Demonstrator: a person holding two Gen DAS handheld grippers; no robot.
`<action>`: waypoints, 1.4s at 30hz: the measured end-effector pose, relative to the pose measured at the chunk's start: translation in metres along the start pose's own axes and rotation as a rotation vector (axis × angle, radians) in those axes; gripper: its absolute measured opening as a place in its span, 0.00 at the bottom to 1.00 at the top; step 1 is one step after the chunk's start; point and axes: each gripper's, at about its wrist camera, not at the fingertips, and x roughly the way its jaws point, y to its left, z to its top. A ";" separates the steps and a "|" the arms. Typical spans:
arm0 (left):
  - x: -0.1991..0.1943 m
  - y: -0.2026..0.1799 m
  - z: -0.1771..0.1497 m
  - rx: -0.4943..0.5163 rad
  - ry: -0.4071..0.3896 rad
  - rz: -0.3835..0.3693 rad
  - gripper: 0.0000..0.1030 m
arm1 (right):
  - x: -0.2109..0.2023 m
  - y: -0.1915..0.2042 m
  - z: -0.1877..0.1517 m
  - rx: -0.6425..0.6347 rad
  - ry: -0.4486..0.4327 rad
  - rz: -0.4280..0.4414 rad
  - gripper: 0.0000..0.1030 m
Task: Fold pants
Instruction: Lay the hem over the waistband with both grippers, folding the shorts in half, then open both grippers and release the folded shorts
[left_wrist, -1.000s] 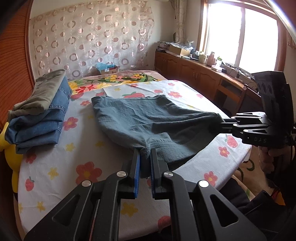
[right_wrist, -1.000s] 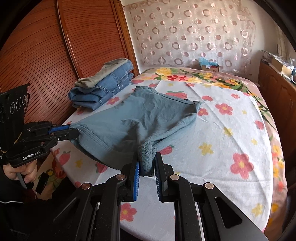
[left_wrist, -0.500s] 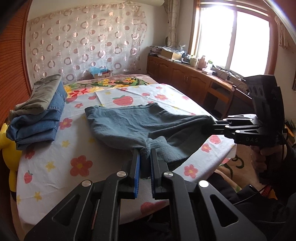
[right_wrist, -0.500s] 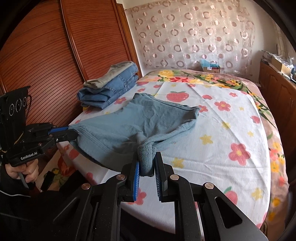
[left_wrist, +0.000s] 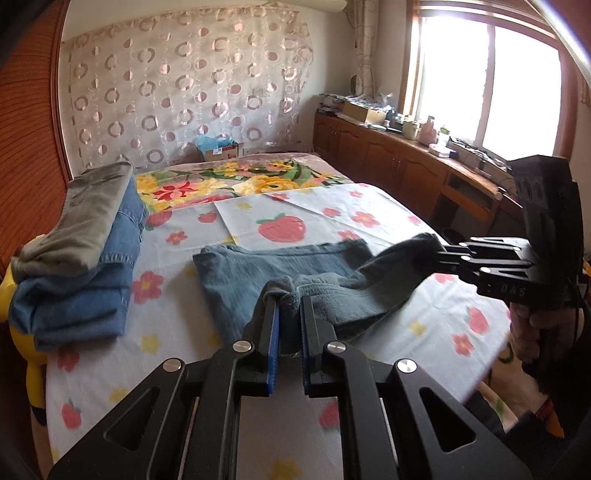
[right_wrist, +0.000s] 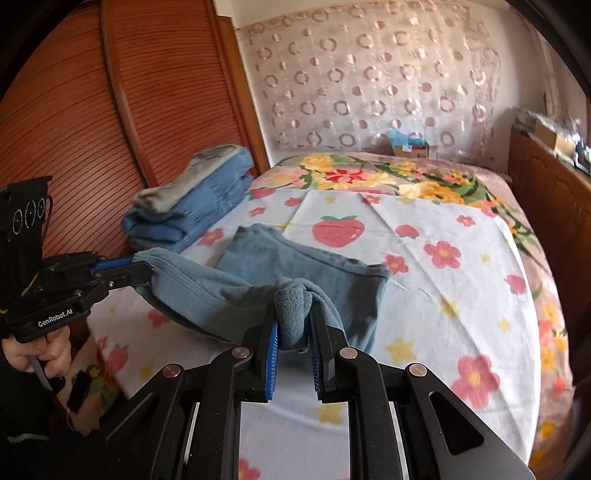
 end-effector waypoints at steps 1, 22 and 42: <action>0.006 0.003 0.003 -0.010 0.006 0.003 0.10 | 0.006 -0.002 0.002 0.007 0.001 -0.004 0.15; 0.054 0.015 0.011 -0.031 0.066 0.041 0.13 | 0.072 -0.009 0.022 0.043 0.054 -0.051 0.20; 0.053 0.034 -0.027 -0.067 0.085 0.050 0.77 | 0.039 -0.028 -0.021 0.012 0.037 -0.114 0.40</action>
